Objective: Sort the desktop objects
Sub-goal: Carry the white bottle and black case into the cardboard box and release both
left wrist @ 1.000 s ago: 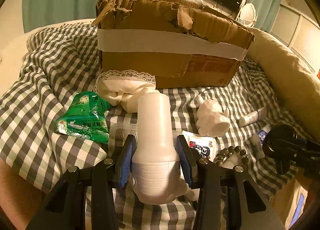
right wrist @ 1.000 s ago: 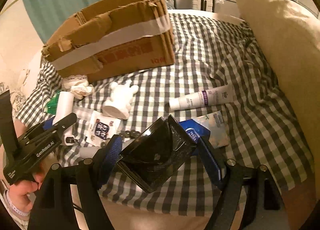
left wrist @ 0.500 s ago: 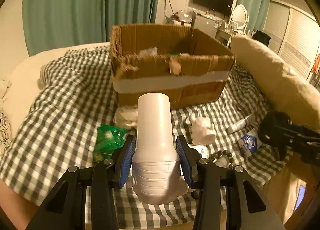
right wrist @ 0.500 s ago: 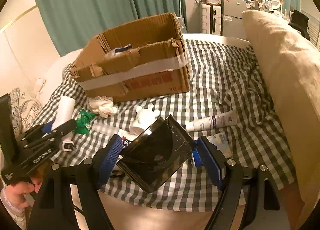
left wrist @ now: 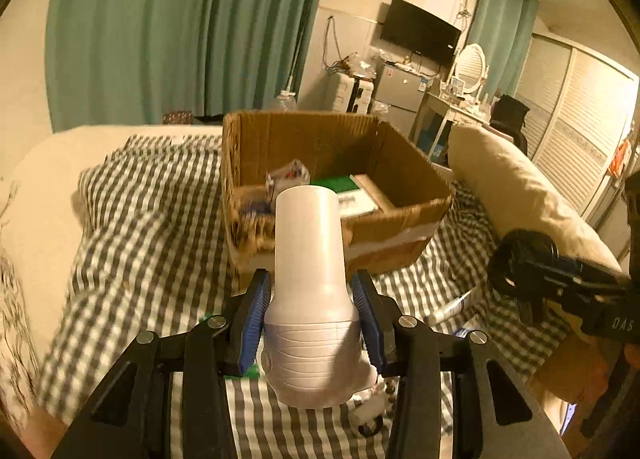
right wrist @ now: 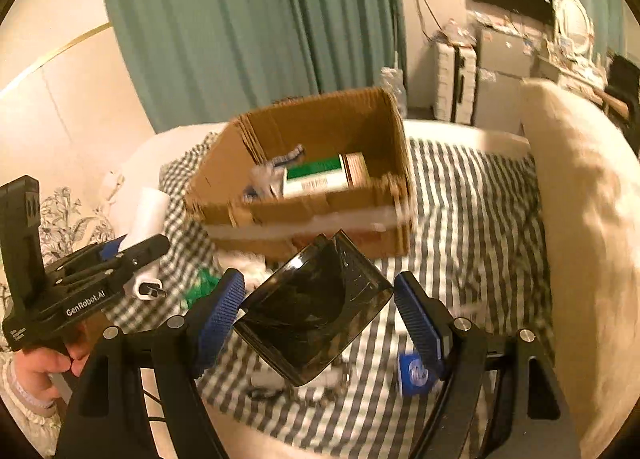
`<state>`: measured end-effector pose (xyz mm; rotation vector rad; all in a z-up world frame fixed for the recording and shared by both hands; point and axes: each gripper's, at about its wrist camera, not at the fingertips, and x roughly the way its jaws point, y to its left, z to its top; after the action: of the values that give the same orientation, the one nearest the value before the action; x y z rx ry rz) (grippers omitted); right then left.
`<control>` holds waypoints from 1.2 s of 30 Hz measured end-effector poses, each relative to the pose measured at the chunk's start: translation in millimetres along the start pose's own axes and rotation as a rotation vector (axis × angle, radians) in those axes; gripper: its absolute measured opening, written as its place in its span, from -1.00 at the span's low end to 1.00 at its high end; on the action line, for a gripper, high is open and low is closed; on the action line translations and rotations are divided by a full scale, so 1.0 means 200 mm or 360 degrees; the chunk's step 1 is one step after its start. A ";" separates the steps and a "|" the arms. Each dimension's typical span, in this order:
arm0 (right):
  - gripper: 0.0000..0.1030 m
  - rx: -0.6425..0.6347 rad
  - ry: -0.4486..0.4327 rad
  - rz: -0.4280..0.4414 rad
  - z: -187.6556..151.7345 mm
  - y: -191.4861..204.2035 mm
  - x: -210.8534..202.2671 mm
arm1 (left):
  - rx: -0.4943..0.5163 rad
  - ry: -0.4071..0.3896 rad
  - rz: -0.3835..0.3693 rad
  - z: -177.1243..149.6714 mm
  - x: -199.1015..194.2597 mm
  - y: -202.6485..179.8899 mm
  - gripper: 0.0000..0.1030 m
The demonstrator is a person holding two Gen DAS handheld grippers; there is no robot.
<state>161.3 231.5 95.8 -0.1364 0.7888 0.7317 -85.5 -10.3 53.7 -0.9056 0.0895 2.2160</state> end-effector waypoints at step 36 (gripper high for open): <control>0.50 0.0162 0.0030 -0.0128 0.70 -0.21 0.93 | 0.0100 0.0161 0.0120 0.58 0.86 0.09 -0.16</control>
<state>361.5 354.9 60.9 -0.0829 0.8321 0.6141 -248.1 118.1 27.7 -0.9941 0.2434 2.2223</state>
